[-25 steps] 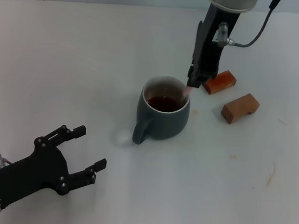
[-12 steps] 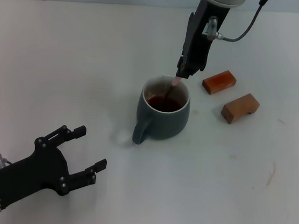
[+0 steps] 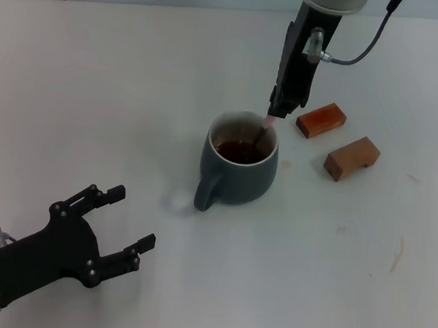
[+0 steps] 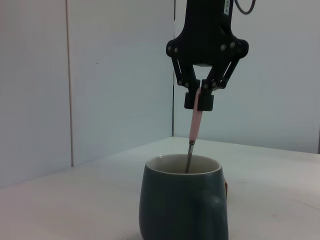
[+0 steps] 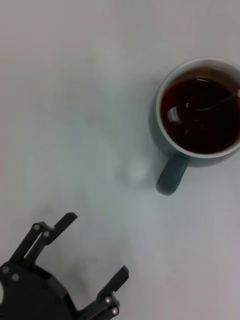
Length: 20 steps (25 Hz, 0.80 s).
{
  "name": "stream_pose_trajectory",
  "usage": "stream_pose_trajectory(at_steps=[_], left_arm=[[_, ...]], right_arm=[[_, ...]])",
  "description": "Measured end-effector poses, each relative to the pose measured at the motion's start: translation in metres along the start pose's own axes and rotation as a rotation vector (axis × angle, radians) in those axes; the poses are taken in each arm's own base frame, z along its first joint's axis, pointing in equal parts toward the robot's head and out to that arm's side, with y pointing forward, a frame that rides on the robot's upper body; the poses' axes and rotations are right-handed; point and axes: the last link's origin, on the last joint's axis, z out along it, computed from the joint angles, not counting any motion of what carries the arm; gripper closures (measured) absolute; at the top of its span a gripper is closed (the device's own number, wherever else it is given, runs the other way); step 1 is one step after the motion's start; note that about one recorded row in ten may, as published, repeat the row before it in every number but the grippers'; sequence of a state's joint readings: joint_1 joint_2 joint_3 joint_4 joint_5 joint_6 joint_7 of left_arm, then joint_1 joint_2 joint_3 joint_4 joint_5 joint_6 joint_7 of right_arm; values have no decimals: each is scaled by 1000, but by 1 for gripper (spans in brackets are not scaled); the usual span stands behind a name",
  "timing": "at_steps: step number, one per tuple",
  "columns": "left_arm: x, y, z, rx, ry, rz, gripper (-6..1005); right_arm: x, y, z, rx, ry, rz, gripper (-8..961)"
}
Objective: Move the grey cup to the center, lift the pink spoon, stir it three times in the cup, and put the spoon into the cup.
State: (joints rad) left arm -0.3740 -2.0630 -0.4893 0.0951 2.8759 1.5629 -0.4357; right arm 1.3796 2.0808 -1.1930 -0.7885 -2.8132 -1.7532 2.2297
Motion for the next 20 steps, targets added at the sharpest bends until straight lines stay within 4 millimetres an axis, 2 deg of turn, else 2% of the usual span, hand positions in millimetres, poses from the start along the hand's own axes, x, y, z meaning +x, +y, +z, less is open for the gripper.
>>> stream_pose_trajectory(at_steps=[2,8,14,18,20], left_arm=[[0,0,0,0,0,0,155],[0,0,0,-1,2,1,155],[1,0,1,-1,3,1,155],[1,-1,1,2,4,1,155],[1,-1,0,6,6,-5,155]], right_arm=[[-1,1,1,4,12,1,838],[0,3,5,4,22,-1,716],[0,4,0,18,-52,-11,602],[7,6,-11,47,-197,-18,526],[22,10,-21,98,-338,-29,488]])
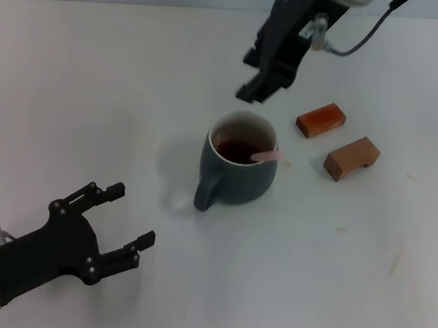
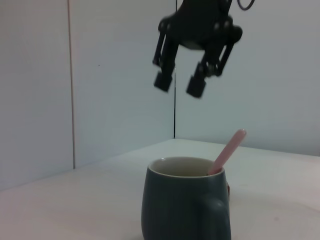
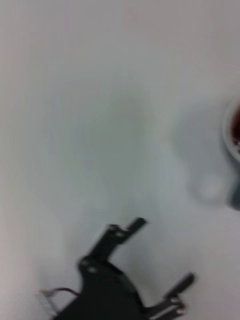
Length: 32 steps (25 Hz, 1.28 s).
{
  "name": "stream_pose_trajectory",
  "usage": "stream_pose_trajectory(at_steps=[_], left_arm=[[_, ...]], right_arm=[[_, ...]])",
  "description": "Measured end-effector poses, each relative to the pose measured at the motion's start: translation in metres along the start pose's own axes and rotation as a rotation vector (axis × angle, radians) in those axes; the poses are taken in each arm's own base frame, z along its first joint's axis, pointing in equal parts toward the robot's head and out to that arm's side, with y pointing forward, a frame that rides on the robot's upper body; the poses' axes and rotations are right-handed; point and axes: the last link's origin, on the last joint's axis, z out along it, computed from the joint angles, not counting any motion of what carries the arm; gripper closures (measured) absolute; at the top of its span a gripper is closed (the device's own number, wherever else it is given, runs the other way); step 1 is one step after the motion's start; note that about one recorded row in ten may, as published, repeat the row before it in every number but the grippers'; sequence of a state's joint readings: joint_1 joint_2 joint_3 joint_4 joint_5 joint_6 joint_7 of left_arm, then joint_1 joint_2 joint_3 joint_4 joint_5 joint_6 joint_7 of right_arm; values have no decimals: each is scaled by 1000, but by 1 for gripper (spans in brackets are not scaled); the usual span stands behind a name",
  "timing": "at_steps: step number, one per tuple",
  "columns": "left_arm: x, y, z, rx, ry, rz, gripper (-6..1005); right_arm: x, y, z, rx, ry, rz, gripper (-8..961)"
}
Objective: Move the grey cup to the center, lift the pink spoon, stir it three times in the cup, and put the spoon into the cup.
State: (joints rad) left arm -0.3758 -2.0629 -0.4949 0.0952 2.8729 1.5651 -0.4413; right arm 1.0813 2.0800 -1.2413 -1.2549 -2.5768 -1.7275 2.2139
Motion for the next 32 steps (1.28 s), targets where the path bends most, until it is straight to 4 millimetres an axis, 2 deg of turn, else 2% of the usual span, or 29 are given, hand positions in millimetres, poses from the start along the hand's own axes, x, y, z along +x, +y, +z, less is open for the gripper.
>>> stream_pose_trajectory(at_steps=[1,3,5,6,7,9,10,11,14,15,16,19,20,21,23,25,26,30,32], left_arm=[[0,0,0,0,0,0,155],[0,0,0,2,0,-3,155],[0,-1,-1,4,0,-3,155],[0,-1,-1,4,0,-3,155],[0,-1,0,3,1,-3,155],[0,-1,0,4,-1,-2,155],[1,-2,1,3,0,-1,155],[1,-2,1,3,0,-1,155],[1,-3,2,2,1,1,155],[2,-3,2,2,2,1,155],[2,-3,2,2,2,1,155],[2,-3,2,6,3,1,155],[2,-4,2,11,5,0,155],[2,-4,2,11,5,0,155],[2,-4,2,13,6,0,155],[2,-4,2,14,7,0,155],[2,-4,2,14,7,0,155],[2,-5,2,14,7,0,155],[2,-5,2,16,7,0,155]], right_arm=[[0,0,0,0,0,0,481],[10,5,-10,30,-123,-12,466],[33,15,-21,62,-322,-18,451],[33,15,-21,62,-322,-18,451],[41,18,-25,74,-398,-21,451],[62,25,-28,90,-542,-1,451],[81,27,-30,106,-674,30,451],[81,27,-30,106,-674,30,451],[112,30,-32,130,-897,94,451],[136,30,-32,163,-1044,151,451],[136,30,-32,163,-1044,151,451],[172,34,-26,227,-1207,230,452],[193,39,-14,261,-1248,271,452],[193,39,-14,261,-1248,271,452],[209,44,-1,275,-1254,323,452],[230,53,21,268,-1215,398,452],[230,53,21,268,-1215,398,452],[253,72,52,242,-1125,464,449],[256,76,57,243,-1111,475,444]])
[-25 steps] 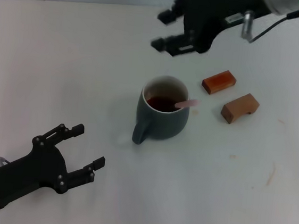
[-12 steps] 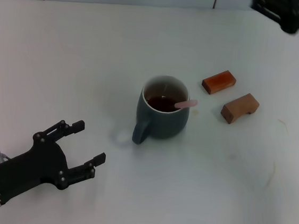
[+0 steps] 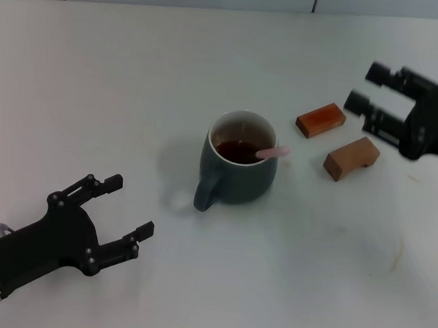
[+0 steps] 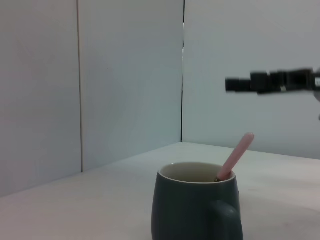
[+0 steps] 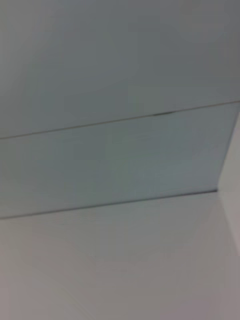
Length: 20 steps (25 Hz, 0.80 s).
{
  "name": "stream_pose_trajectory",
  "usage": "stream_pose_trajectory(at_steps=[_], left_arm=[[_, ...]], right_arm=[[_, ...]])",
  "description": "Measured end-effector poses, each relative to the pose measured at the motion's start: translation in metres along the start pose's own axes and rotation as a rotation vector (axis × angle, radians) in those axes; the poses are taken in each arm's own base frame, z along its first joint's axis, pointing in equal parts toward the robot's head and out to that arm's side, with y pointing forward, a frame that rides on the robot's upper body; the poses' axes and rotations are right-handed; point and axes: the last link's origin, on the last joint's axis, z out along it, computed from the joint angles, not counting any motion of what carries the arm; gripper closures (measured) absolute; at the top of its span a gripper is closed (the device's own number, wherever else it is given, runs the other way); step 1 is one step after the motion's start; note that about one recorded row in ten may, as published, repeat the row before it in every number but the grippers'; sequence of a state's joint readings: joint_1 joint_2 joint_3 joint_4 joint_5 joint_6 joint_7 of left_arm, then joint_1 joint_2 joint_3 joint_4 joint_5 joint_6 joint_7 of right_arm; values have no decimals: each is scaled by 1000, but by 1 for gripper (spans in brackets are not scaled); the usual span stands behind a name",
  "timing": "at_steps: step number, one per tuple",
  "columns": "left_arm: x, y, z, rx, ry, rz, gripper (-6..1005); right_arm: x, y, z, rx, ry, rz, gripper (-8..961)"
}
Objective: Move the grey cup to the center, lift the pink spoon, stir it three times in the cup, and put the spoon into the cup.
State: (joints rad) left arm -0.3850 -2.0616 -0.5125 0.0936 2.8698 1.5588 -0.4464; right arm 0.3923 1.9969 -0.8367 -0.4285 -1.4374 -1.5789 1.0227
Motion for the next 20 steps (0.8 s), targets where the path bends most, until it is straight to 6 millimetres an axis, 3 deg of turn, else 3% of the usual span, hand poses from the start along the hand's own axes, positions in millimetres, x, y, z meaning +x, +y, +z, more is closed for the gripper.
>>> stream_pose_trajectory(at_steps=[3,13,20], left_arm=[[1,-1,1,-1,2,3,155],[1,-1,2,-4,4,4,155],[1,0,2,-6,6,2,155]], right_arm=[[21,9,-10,46,29,-22,408],[54,18,-13,75,158,3,165],[64,23,-13,49,212,-4,168]])
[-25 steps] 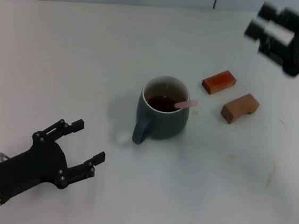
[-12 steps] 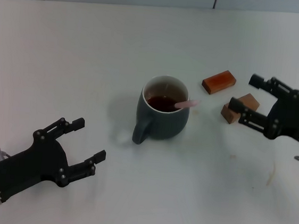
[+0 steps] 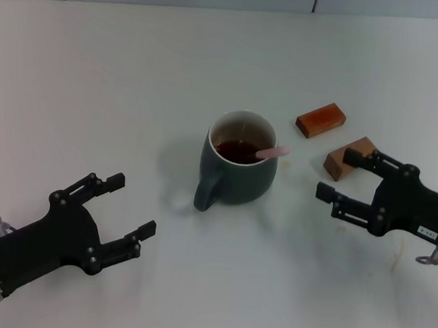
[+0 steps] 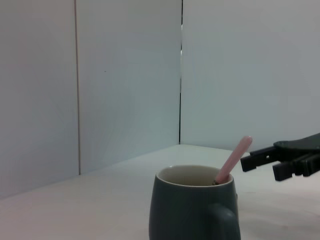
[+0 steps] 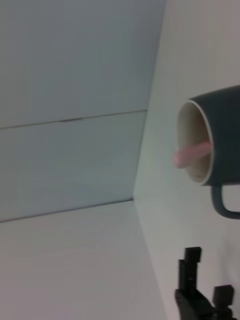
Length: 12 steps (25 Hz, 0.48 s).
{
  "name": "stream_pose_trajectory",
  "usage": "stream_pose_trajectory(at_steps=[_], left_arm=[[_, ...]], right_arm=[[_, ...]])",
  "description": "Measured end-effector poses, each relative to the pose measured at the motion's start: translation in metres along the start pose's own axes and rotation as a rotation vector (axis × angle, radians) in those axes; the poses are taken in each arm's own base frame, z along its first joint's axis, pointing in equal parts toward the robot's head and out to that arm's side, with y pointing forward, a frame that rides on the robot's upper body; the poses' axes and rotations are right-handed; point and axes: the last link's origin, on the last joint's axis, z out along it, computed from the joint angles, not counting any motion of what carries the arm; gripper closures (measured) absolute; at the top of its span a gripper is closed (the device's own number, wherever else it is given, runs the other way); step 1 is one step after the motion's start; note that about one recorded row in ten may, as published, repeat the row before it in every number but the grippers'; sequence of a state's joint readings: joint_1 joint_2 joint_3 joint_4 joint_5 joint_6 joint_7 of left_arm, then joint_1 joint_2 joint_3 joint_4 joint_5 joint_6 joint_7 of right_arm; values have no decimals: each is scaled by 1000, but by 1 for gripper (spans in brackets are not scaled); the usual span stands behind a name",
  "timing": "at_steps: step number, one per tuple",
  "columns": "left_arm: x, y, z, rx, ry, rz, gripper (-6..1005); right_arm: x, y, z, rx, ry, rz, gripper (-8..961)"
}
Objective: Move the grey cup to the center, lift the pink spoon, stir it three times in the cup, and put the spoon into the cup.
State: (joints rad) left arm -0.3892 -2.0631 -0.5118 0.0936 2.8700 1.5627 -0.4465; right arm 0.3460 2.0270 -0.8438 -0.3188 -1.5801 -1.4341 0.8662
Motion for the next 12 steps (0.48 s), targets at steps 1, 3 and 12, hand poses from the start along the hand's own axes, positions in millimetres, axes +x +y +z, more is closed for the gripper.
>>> stream_pose_trajectory(at_steps=[1,3,12], left_arm=[[0,0,0,-1,-1,0,155],[0,1,0,-3,-1,-1,155],[-1,3,-1,-10,-3,-3,155]], right_arm=[[1,1,0,-2,7,-2,168],[4,2,2,-10,27,-6,168],[8,6,3,-22,45,-16,169]])
